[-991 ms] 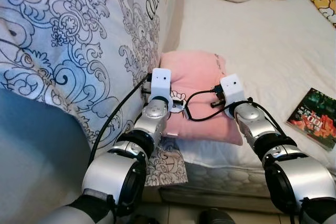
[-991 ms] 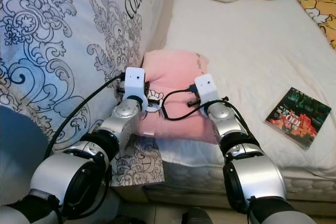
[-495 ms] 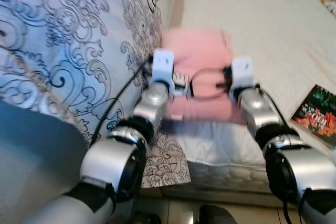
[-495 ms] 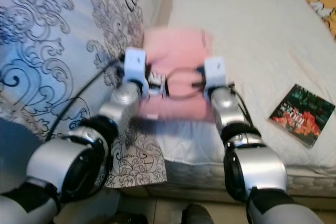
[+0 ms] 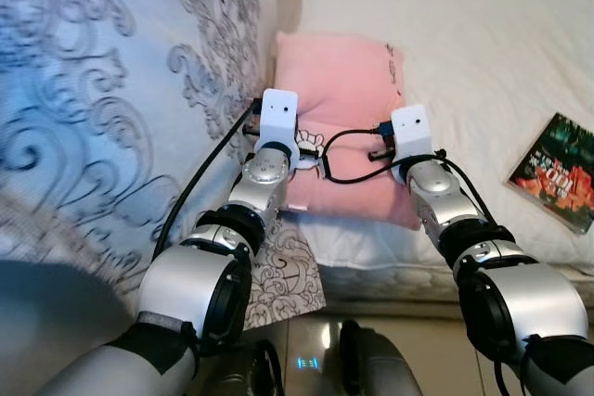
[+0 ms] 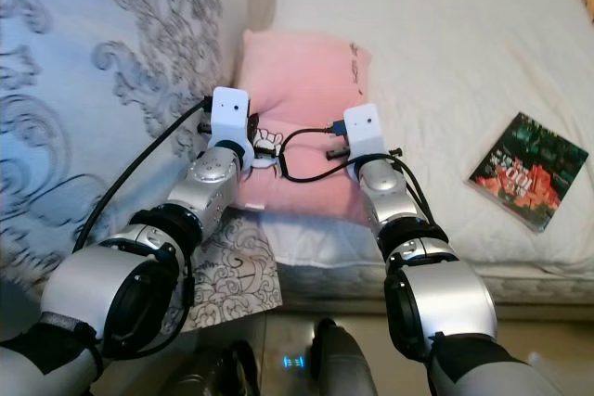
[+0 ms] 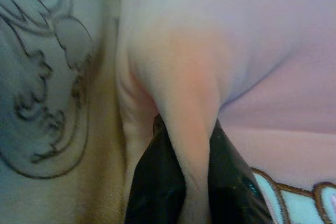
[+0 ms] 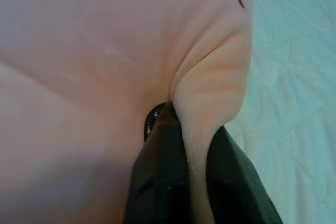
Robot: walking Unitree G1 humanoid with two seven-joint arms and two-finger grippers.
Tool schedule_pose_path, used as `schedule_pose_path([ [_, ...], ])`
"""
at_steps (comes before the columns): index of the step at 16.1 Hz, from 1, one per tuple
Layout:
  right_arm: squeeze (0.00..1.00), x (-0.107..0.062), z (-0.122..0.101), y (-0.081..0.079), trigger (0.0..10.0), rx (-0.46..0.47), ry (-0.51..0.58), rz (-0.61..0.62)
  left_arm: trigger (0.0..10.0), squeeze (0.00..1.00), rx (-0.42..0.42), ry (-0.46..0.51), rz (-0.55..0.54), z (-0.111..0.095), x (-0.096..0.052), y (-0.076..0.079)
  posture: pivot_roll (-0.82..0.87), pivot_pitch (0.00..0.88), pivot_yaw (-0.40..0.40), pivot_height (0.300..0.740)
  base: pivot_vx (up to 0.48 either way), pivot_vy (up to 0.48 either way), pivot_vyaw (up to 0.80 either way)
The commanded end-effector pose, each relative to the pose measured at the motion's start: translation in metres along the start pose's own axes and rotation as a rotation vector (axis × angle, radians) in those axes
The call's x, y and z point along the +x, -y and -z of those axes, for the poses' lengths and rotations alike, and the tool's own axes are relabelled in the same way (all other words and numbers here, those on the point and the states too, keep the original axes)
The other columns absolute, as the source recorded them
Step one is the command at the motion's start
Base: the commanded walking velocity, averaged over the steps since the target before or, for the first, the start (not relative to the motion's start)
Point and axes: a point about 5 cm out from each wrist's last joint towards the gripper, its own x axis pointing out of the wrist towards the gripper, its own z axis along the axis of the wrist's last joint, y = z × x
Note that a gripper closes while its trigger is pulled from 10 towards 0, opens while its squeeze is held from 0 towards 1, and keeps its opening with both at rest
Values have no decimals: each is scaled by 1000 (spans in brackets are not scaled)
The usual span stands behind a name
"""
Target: Clean up the room
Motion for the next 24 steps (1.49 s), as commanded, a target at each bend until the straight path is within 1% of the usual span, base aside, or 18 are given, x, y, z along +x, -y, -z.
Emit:
schedule_pose_path([
  [1,1000,-5,24,3,10000,20,-104,32,10000,1000,-37,-29,-117,6,-1,-26,-241,352,59,740,0,0,0],
  [3,1000,-4,20,2,10000,58,-84,45,10000,1000,-70,16,-152,-5,1,-32,-230,353,61,740,0,0,0],
  [4,1000,-4,19,1,10000,63,-70,43,10000,1000,-100,31,-167,-8,1,-37,-223,351,61,740,0,0,0],
  [6,1000,-4,16,0,10000,66,-44,38,10000,1000,-126,68,-191,-12,1,-44,-212,353,62,740,0,0,0],
  [7,1000,-4,11,2,10000,87,-4,53,10000,1000,-131,134,-204,-17,-1,-51,-197,355,58,740,0,0,0],
  [8,1000,-3,8,3,10000,94,11,58,10000,1000,-126,157,-207,-18,-2,-53,-197,355,58,740,0,0,0],
  [9,1000,-3,2,5,10000,82,55,80,10000,1000,-110,201,-197,-20,-4,-58,-182,349,60,740,0,0,0],
  [10,1000,-4,-1,5,10000,76,86,80,10000,1000,-92,213,-185,-18,-7,-61,-174,345,56,740,0,0,0],
  [11,1000,-5,-2,7,10000,100,109,85,10000,1000,-66,228,-180,-18,-9,-64,-163,335,54,740,0,0,0],
  [13,1000,-6,-3,9,10000,157,132,87,10000,1000,-45,242,-176,-18,-11,-68,-160,326,54,740,0,0,0],
  [14,1000,-8,-1,9,10000,157,160,85,10000,1000,2,250,-156,-15,-15,-70,-163,297,57,740,0,0,0],
  [16,1000,-11,6,8,10000,170,150,88,10000,1000,80,250,-145,-11,-19,-72,-163,271,60,740,0,0,0],
  [17,1000,-11,7,7,10000,171,151,88,10000,1000,101,263,-137,-13,-20,-73,-165,261,61,740,0,0,0],
  [19,1000,-12,0,4,10000,171,206,93,10000,1000,175,362,-129,-34,-25,-79,-167,217,63,740,0,0,0],
  [20,1000,-12,-3,3,10000,165,228,94,10000,1000,197,391,-126,-40,-28,-80,-165,209,64,740,0,0,0],
  [21,1000,-15,-9,1,10000,145,285,91,10000,1000,218,423,-100,-45,-35,-78,-151,153,65,740,0,0,0],
  [22,1000,-17,-10,0,10000,144,305,94,10000,1000,227,429,-86,-45,-39,-76,-148,146,64,740,0,0,0],
  [24,1000,-23,-12,0,10000,140,359,99,10000,1000,239,428,-75,-41,-47,-76,-127,86,58,740,0,0,0],
])
